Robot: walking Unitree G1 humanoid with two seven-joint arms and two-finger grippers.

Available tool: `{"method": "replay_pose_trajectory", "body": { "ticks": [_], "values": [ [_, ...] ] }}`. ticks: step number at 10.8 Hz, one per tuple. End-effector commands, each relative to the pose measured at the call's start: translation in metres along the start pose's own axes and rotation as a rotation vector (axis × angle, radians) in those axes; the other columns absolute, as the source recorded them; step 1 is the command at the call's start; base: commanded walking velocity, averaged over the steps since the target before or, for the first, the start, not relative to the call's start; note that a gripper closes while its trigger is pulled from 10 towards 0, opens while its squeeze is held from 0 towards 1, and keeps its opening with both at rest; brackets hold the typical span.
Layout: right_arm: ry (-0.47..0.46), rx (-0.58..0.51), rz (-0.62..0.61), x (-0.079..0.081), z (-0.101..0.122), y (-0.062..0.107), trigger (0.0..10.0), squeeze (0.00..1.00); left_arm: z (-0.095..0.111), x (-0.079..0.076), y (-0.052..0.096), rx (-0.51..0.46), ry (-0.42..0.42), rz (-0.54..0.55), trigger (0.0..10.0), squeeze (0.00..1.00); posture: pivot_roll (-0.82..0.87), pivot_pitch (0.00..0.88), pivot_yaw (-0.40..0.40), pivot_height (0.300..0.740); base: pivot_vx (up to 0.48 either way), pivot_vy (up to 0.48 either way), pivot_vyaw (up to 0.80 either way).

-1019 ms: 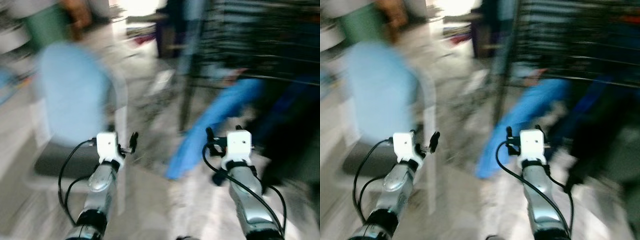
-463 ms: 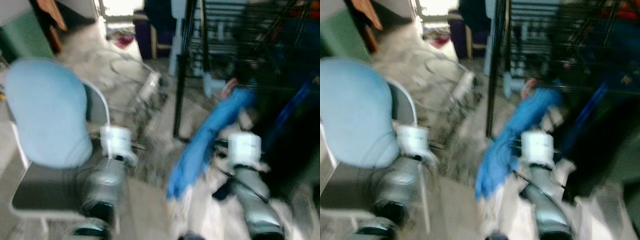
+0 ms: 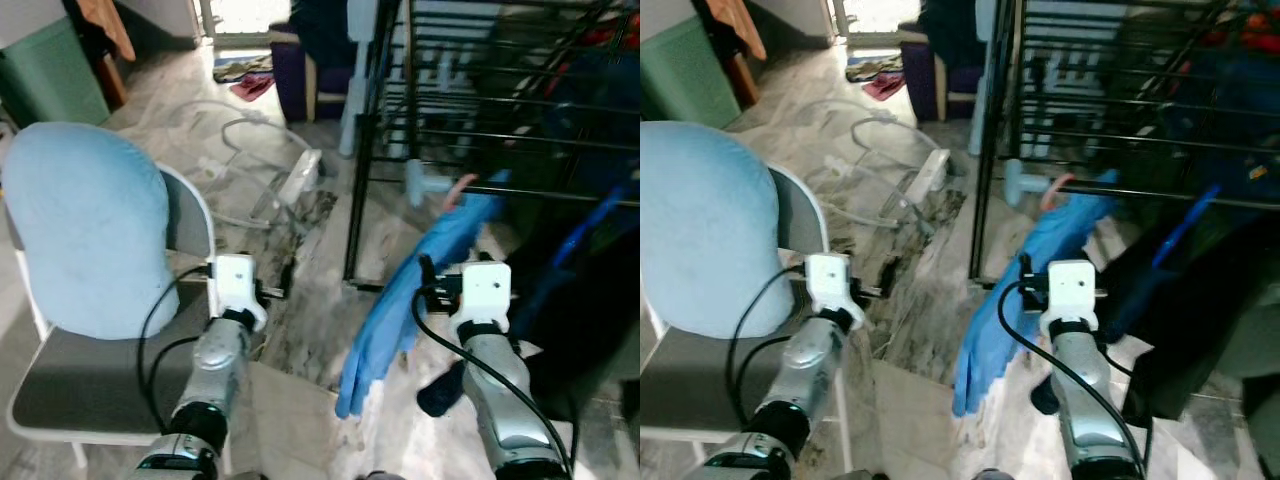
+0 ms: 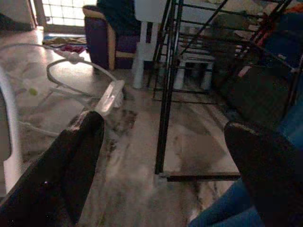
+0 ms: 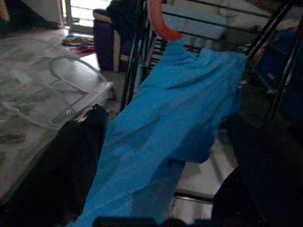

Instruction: Hang hanger

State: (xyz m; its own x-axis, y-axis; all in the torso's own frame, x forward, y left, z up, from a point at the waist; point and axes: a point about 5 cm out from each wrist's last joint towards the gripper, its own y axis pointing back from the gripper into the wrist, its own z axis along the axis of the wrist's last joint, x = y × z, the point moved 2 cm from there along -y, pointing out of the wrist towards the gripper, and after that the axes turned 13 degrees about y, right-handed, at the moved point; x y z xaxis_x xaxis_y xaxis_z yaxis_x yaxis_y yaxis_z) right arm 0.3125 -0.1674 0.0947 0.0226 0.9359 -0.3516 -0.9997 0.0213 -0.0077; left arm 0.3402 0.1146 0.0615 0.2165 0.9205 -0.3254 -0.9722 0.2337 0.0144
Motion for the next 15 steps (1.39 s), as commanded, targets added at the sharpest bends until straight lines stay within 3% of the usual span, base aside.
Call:
{"method": "replay_pose_trajectory", "body": {
  "ticks": [1, 3, 6, 9, 12, 15],
  "values": [
    [-0.016, 0.019, 0.039, 0.008, -0.001, -0.003, 10.0, 0.0, -0.003, 0.004, 0.002, 0.014, -0.006, 0.012, 10.0, 0.0, -0.17, 0.11, 0.012, 0.74, 0.0, 0.0, 0.0],
    [-0.027, 0.067, 0.133, 0.027, -0.003, -0.01, 10.0, 0.0, -0.004, 0.002, 0.001, 0.021, -0.005, 0.002, 10.0, 0.0, -0.17, 0.106, 0.017, 0.74, 0.0, 0.0, 0.0],
    [-0.032, 0.142, 0.203, 0.041, -0.014, -0.013, 10.0, 0.0, -0.007, 0.0, 0.001, 0.035, -0.005, -0.004, 10.0, 0.0, -0.18, 0.109, 0.017, 0.74, 0.0, 0.0, 0.0],
    [-0.029, 0.269, 0.145, 0.016, -0.038, -0.013, 10.0, 0.0, -0.009, -0.002, 0.001, 0.046, 0.002, -0.006, 10.0, 0.0, -0.18, 0.105, 0.015, 0.74, 0.0, 0.0, 0.0],
    [0.044, 0.31, -0.01, -0.032, -0.048, -0.01, 10.0, 0.0, -0.01, -0.004, 0.0, 0.055, 0.009, -0.011, 10.0, 0.0, -0.2, 0.105, 0.018, 0.74, 0.0, 0.0, 0.0],
    [0.09, 0.224, 0.013, -0.041, -0.035, -0.008, 10.0, 0.0, -0.011, -0.006, -0.001, 0.063, 0.009, -0.02, 10.0, 0.0, -0.21, 0.107, 0.027, 0.74, 0.0, 0.0, 0.0]
  ]
}}
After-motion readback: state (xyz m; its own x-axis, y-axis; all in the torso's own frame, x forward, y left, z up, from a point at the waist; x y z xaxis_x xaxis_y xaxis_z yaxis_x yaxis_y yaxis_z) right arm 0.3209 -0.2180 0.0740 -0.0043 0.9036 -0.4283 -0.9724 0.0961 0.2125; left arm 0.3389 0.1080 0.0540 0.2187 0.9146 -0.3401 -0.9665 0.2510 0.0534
